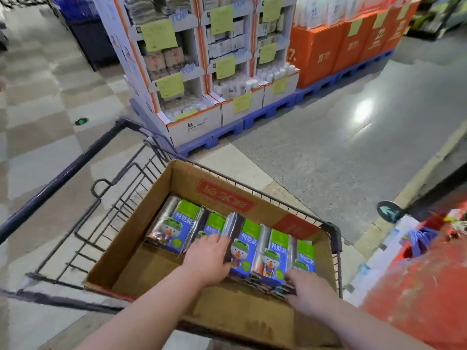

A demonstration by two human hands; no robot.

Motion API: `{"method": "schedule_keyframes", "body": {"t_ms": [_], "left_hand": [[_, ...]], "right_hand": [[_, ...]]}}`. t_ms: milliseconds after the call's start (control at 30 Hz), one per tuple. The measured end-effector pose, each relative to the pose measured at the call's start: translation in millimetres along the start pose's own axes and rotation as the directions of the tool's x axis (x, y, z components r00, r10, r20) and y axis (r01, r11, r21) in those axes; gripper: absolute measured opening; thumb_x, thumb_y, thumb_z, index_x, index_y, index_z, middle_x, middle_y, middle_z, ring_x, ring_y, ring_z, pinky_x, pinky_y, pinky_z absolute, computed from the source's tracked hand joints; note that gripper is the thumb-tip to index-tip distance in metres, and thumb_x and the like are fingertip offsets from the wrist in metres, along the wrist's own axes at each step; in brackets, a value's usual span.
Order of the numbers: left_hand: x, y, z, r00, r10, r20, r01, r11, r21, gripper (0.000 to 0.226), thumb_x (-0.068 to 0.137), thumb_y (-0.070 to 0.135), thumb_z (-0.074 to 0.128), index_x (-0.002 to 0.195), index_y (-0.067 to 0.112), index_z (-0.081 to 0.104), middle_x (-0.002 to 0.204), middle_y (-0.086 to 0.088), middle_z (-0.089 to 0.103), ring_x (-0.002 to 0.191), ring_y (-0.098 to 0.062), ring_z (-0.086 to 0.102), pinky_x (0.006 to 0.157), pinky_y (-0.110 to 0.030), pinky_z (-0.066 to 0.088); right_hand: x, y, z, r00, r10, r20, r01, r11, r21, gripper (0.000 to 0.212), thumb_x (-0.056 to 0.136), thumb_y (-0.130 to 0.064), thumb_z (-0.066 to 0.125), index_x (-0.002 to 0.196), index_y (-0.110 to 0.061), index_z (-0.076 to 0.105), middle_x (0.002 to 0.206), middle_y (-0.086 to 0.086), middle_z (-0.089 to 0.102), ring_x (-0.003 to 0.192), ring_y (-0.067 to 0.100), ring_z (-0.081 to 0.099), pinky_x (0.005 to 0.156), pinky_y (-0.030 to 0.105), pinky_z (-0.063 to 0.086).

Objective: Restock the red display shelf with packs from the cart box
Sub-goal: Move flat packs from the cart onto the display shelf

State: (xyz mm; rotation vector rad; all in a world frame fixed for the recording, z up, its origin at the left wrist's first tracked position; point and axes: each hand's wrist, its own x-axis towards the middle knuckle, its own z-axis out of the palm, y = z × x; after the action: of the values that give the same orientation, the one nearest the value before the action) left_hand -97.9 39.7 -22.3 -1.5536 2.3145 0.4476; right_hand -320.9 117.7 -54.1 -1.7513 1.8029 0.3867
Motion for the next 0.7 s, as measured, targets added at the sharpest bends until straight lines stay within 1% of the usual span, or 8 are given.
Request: {"method": "schedule_keyframes", "body": {"t_ms": [167,333,400,467,533,567,633,700], "left_hand": [[38.3,-27.2,15.4,0.993,0.047,0.112,-0.049,0.999,0.011,0.058,0.092,0.042,0.049,0.143,0.02,0.032,0.145,-0.005,0.038,0.134,-0.026,0.037,0.106,-0.04,0.033],[76.0,-41.1,35.9,0.975,0.078,0.208,-0.085,0.996,0.028,0.064,0.091,0.042,0.052,0.146,0.018,0.029,0.145,-0.007,0.039,0.134,-0.027,0.037,0.108,-0.042,0.037],[91.6,-42.9,44.9,0.967,0.074,0.245,-0.077,0.997,0.002,0.065,0.09,0.042,0.053,0.145,0.016,0.029,0.144,-0.008,0.04,0.132,-0.028,0.04,0.107,-0.042,0.038],[106.0,-41.5,54.4,0.957,0.05,0.286,-0.019,0.994,-0.108,0.069,0.089,0.042,0.055,0.146,0.015,0.027,0.145,-0.009,0.038,0.132,-0.028,0.04,0.108,-0.04,0.038],[120.7,-38.6,64.4,0.94,-0.004,0.341,0.108,0.953,-0.284,0.073,0.088,0.043,0.059,0.146,0.013,0.026,0.145,-0.01,0.04,0.13,-0.027,0.044,0.106,-0.035,0.038],[127.9,-36.8,68.5,0.929,-0.042,0.367,0.187,0.91,-0.37,0.072,0.086,0.044,0.062,0.143,0.012,0.03,0.142,-0.01,0.044,0.126,-0.026,0.048,0.102,-0.033,0.04],[140.2,-33.4,75.7,0.905,-0.114,0.409,0.329,0.798,-0.504,0.068,0.082,0.04,0.069,0.135,0.01,0.039,0.131,-0.009,0.053,0.11,-0.024,0.055,0.089,-0.03,0.047],[148.3,-31.7,79.3,0.884,-0.176,0.434,0.419,0.711,-0.564,0.068,0.079,0.035,0.072,0.133,0.008,0.04,0.123,-0.01,0.053,0.101,-0.024,0.055,0.081,-0.029,0.047]], "right_hand": [[32.0,-21.5,-21.7,0.997,0.067,-0.045,-0.066,0.997,0.037,0.047,0.092,-0.034,0.049,0.137,-0.024,0.042,0.139,0.002,0.048,0.128,0.023,0.046,0.1,0.032,0.041],[56.3,-38.0,-27.1,0.991,0.126,-0.046,-0.122,0.989,0.082,0.041,0.091,-0.035,0.052,0.13,-0.022,0.048,0.134,0.002,0.052,0.124,0.024,0.05,0.099,0.035,0.043],[62.2,-41.8,-23.3,0.989,0.145,-0.035,-0.141,0.986,0.092,0.04,0.091,-0.035,0.051,0.129,-0.022,0.049,0.132,0.002,0.053,0.124,0.025,0.049,0.099,0.035,0.043],[64.9,-42.5,-17.7,0.986,0.164,-0.024,-0.16,0.98,0.117,0.039,0.092,-0.036,0.05,0.129,-0.024,0.048,0.132,0.002,0.052,0.124,0.026,0.048,0.1,0.035,0.041],[65.1,-39.9,-10.3,0.983,0.182,0.003,-0.18,0.973,0.142,0.04,0.092,-0.036,0.049,0.131,-0.025,0.046,0.133,0.002,0.051,0.126,0.025,0.046,0.101,0.034,0.039],[64.6,-37.6,-5.7,0.981,0.193,0.022,-0.195,0.97,0.148,0.042,0.093,-0.036,0.048,0.133,-0.025,0.044,0.135,0.002,0.05,0.127,0.024,0.045,0.102,0.033,0.038],[62.0,-32.7,4.0,0.97,0.23,0.076,-0.24,0.956,0.17,0.048,0.092,-0.038,0.05,0.137,-0.025,0.039,0.138,0.003,0.046,0.129,0.023,0.043,0.104,0.032,0.037],[59.1,-29.5,11.1,0.958,0.26,0.119,-0.279,0.942,0.186,0.051,0.092,-0.039,0.051,0.139,-0.025,0.038,0.141,0.004,0.043,0.13,0.023,0.043,0.104,0.033,0.038]]}}
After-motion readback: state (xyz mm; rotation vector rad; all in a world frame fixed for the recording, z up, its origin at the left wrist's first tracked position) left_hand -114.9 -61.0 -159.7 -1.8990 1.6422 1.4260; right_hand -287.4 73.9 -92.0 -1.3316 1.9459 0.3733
